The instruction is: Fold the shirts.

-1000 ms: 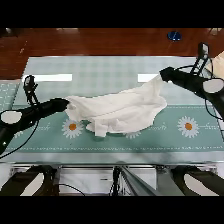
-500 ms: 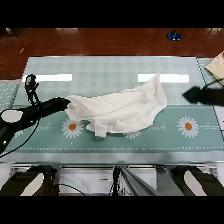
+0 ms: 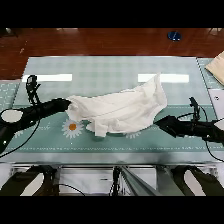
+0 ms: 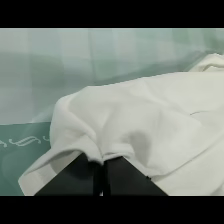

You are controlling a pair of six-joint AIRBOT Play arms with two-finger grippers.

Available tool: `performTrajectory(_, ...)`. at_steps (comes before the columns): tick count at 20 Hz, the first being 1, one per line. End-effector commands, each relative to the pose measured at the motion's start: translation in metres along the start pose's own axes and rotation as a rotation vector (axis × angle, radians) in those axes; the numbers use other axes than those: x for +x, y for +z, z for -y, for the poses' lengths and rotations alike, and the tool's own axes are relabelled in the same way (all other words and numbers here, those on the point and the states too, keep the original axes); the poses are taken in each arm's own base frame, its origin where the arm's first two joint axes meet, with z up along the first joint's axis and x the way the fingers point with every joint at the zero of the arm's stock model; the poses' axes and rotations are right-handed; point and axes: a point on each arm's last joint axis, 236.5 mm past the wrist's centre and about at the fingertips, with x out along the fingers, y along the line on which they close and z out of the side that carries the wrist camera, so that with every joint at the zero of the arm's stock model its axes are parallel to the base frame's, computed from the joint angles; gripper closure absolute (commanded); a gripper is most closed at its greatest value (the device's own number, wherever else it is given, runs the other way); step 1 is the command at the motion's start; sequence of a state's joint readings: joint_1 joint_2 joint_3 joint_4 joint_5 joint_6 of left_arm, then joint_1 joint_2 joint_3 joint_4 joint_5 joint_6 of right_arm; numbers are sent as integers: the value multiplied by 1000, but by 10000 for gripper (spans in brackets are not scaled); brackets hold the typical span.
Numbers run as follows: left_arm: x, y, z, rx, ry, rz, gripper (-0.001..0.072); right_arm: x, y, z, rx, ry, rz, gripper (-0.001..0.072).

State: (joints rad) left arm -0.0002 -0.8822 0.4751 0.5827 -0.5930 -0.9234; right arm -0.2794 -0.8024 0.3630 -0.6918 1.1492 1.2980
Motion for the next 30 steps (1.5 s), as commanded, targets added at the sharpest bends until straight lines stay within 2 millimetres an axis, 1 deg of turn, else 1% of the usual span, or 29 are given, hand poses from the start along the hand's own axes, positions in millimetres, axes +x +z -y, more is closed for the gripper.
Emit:
performTrajectory(1, 0, -1, 0, 0, -1, -2, 681, 14, -3, 5, 44, 4, 25, 200)
performTrajectory(2, 0, 0, 0, 0, -1, -2, 681, 20, -4, 6, 33, -20, 30, 200)
performTrajectory(4, 0, 0, 0, 0, -1, -2, 681, 38, -13, 7, 15, -75, 5, 200)
performTrajectory(7, 0, 0, 0, 0, -1, -2, 680, 72, -31, 9, 37, -115, -60, 200)
performTrajectory(9, 0, 0, 0, 1, -1, -2, 681, 94, -35, 5, 74, -109, -60, 200)
performTrajectory(11, 0, 0, 0, 1, -1, -2, 681, 111, -32, 5, 117, -113, -24, 206)
performTrajectory(12, 0, 0, 0, 0, -1, -2, 680, 117, -27, 7, 151, -116, 9, 225)
performTrajectory(13, 0, 0, 0, 0, -2, -2, 680, 122, -21, 8, 177, -115, 42, 265)
performTrajectory(14, 0, 0, 1, 0, -2, -2, 680, 126, -14, 7, 204, -110, 71, 271)
performTrajectory(15, 0, 0, 1, 0, -2, -2, 680, 129, -9, 5, 214, -105, 86, 327)
performTrajectory(16, 0, 0, 0, 0, -1, -1, 680, 132, -4, 1, 214, -99, 88, 401)
performTrajectory(17, 0, 0, 0, 0, -1, -1, 680, 134, 1, -5, 209, -90, 92, 561)
performTrajectory(18, 0, 0, 0, 0, -1, -1, 680, 134, 9, -15, 188, -74, 101, 693)
performTrajectory(19, 0, 0, 0, 0, -1, -1, 680, 133, 19, -29, 146, -49, 117, 695)
performTrajectory(20, 0, 0, 0, 0, -1, -1, 681, 129, 29, -50, 76, -10, 128, 695)
performTrajectory(21, -1, 3, 1, 4, -3, 5, 681, 121, 39, -81, -12, 49, 140, 695)
performTrajectory(22, -4, 13, 5, 28, -6, 27, 681, 109, 49, -115, -92, 113, 163, 695)
performTrajectory(23, -11, 33, 11, 86, -10, 70, 681, 87, 62, -156, -168, 190, 215, 695)
performTrajectory(24, -24, 61, 20, 146, -13, 138, 681, 56, 78, -199, -235, 267, 290, 695)
performTrajectory(25, -47, 101, 32, 208, -11, 236, 682, 19, 91, -238, -293, 340, 369, 695)
performTrajectory(26, -76, 142, 45, 262, -1, 345, 682, -25, 103, -274, -346, 412, 459, 695)
performTrajectory(27, -117, 187, 60, 308, 16, 474, 682, -78, 113, -308, -408, 478, 567, 695)
performTrajectory(28, -164, 227, 77, 367, 43, 597, 682, -135, 120, -337, -469, 531, 682, 696)
performTrajectory(29, -210, 257, 94, 426, 75, 707, 682, -187, 122, -357, -517, 569, 785, 696)
performTrajectory(30, -257, 280, 114, 484, 107, 812, 682, -241, 120, -375, -562, 600, 896, 696)
